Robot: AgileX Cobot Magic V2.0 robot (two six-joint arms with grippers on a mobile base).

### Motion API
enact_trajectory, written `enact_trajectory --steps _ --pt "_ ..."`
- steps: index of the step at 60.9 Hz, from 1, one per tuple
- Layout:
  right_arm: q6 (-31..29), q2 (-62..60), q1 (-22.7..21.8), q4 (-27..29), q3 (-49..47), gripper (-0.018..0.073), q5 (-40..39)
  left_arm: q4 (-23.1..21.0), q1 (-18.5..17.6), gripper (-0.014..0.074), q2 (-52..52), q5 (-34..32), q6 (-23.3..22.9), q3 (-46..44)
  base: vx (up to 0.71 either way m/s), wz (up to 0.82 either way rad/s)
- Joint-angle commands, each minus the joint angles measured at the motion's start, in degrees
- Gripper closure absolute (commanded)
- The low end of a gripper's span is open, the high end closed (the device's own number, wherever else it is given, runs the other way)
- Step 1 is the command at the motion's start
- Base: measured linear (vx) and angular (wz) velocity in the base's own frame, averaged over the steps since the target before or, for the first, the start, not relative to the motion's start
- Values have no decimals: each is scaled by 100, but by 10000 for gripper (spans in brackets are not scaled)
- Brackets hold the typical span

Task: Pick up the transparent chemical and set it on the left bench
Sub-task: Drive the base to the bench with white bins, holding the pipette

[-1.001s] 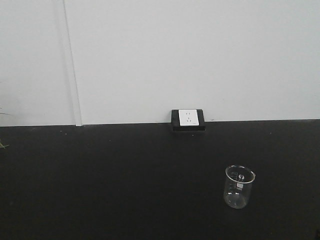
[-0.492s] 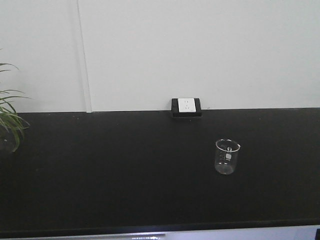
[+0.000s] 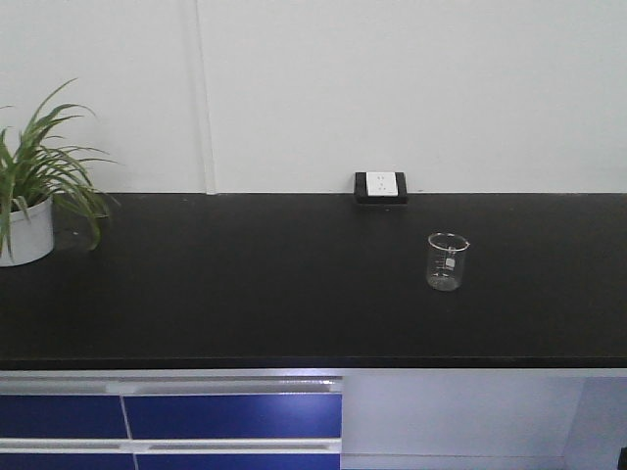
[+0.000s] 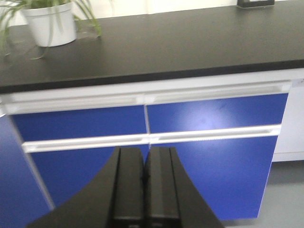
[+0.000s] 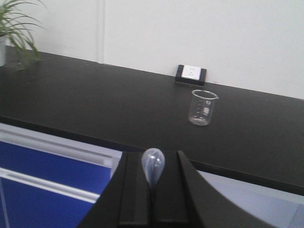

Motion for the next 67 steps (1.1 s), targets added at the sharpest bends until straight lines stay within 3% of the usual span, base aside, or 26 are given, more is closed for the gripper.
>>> enact_trajectory --steps 1,24,67 --pt "-15 5 -3 28 -164 562 -432 -4 -10 600 -110 -449 -45 93 -31 28" --pt "-15 5 -3 28 -164 562 -432 -4 -10 600 -110 -449 -45 93 -25 55" --pt "-15 5 -3 28 -164 562 -432 -4 -10 600 -110 -449 -45 93 -13 93"
